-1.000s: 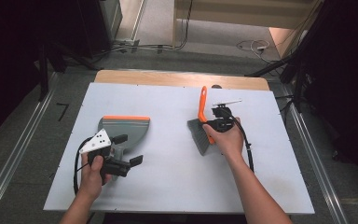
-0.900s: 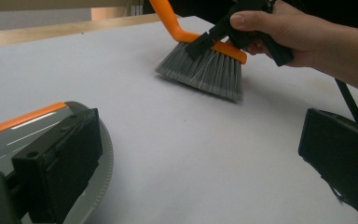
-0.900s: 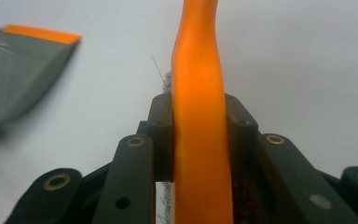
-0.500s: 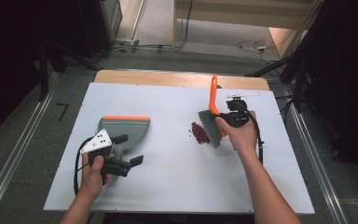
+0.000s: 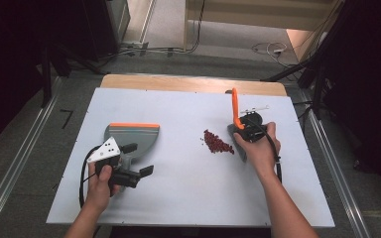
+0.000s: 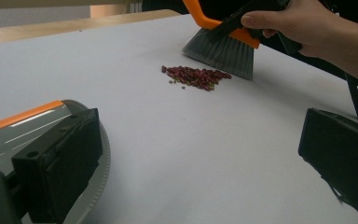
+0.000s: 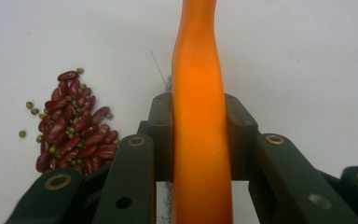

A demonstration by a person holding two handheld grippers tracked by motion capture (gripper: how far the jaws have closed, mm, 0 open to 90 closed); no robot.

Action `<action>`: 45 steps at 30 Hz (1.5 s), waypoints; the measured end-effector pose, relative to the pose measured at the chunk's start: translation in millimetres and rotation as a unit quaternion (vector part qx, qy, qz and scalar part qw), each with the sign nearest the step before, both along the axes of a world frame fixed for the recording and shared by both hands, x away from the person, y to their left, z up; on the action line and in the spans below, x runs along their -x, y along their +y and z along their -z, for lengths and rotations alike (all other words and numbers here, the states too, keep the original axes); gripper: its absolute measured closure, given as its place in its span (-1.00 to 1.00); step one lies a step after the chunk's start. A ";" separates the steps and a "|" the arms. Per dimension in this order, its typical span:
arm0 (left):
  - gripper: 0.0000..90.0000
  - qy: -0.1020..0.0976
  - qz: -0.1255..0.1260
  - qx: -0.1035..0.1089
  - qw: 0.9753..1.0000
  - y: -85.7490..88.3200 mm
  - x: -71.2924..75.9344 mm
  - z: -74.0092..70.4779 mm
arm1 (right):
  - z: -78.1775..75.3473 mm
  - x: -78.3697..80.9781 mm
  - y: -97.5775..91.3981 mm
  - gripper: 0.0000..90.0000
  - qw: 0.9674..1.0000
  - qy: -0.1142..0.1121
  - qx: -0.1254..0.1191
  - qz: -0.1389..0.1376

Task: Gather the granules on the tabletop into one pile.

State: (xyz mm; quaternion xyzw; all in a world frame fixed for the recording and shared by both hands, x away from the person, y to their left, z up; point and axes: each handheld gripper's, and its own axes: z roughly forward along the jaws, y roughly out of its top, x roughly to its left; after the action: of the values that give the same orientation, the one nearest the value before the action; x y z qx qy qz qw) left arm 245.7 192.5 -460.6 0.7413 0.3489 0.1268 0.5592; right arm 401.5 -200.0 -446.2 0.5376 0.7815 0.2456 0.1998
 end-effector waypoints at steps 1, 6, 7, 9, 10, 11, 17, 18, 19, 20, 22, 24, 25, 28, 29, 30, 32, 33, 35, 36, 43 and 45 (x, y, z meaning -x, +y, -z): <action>-0.99 0.000 0.000 0.000 1.000 0.1 0.0 0.0 | 0.0 0.0 2.4 0.52 1.000 0.000 0.000 0.001; -0.99 -0.001 -0.002 0.003 1.000 1.5 0.4 -0.6 | 0.9 -0.7 20.5 0.52 1.000 -0.002 0.009 0.000; -0.99 -0.002 -0.002 0.004 1.000 1.7 0.4 -0.7 | 1.0 -1.2 23.5 0.52 1.000 -0.003 0.012 -0.002; -0.99 -0.002 -0.002 0.005 1.000 2.1 0.5 -0.8 | 0.8 -2.5 29.1 0.52 1.000 -0.001 0.014 -0.002; -0.99 -0.002 -0.002 0.006 1.000 2.2 0.5 -0.9 | 0.8 -3.2 31.1 0.52 1.000 -0.001 0.015 -0.002; -0.99 -0.002 -0.002 0.007 1.000 2.3 0.6 -1.0 | 0.9 -4.1 32.9 0.52 1.000 -0.001 0.016 -0.003; -0.99 -0.002 -0.003 0.007 1.000 2.8 0.4 -1.1 | 0.5 -6.8 41.3 0.52 1.000 -0.001 0.024 -0.013; -0.99 -0.002 -0.003 0.006 1.000 2.7 0.3 -1.1 | 0.2 -7.1 42.3 0.52 1.000 -0.001 0.024 -0.015; -0.99 -0.002 -0.003 0.005 1.000 2.5 0.2 -1.0 | 0.1 -7.4 43.5 0.52 1.000 0.000 0.023 -0.018; -0.99 -0.001 -0.003 0.004 1.000 2.3 0.2 -0.9 | 0.1 -7.6 44.4 0.52 0.999 -0.001 0.025 -0.021; -0.99 -0.001 -0.002 0.004 1.000 2.1 0.2 -0.8 | 0.3 -8.1 46.7 0.52 0.999 -0.002 0.028 -0.025; -0.99 -0.001 -0.002 0.004 1.000 1.9 0.3 -0.8 | -0.1 -8.5 47.2 0.52 0.999 -0.003 0.032 -0.027; -0.99 -0.001 -0.002 0.004 1.000 1.9 0.2 -0.7 | -0.6 -8.4 46.9 0.52 0.999 -0.004 0.033 -0.028; -0.99 -0.001 -0.003 0.003 1.000 2.5 0.1 -0.8 | -2.9 -7.7 44.0 0.52 0.999 -0.006 0.033 -0.032; -0.99 -0.002 -0.003 0.003 1.000 2.6 0.1 -0.8 | -4.1 -7.3 42.5 0.52 0.999 -0.007 0.031 -0.034; -0.99 -0.001 -0.003 0.003 1.000 2.7 0.0 -0.8 | -5.4 -6.9 40.8 0.52 0.999 -0.009 0.029 -0.036; -0.99 -0.001 -0.003 0.002 1.000 2.6 0.0 -0.7 | -8.1 -5.8 38.2 0.52 0.999 -0.012 0.028 -0.037; -0.99 -0.001 -0.002 0.002 1.000 2.5 0.0 -0.7 | -9.2 -5.2 36.8 0.52 0.999 -0.013 0.025 -0.042; -0.99 -0.001 -0.003 0.002 1.000 2.3 0.0 -0.7 | -11.1 -4.1 34.9 0.52 0.999 -0.014 0.022 -0.043; -0.99 -0.001 -0.003 0.001 1.000 2.2 0.0 -0.7 | -12.1 -3.5 33.9 0.52 0.999 -0.016 0.020 -0.045; -0.99 -0.002 -0.003 0.001 1.000 1.8 -0.9 0.0 | -19.7 4.1 23.1 0.52 0.998 -0.023 0.003 -0.050; -0.99 -0.006 -0.006 -0.001 1.000 1.7 -0.4 -0.1 | -21.6 7.2 18.3 0.52 0.998 -0.025 -0.006 -0.050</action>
State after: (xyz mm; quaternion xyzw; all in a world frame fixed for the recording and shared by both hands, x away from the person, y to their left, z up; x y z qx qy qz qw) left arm 246.2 194.2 -460.5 0.7389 0.3501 0.1345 0.5598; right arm 394.3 -181.7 -424.6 0.4923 0.8008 0.2734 0.2040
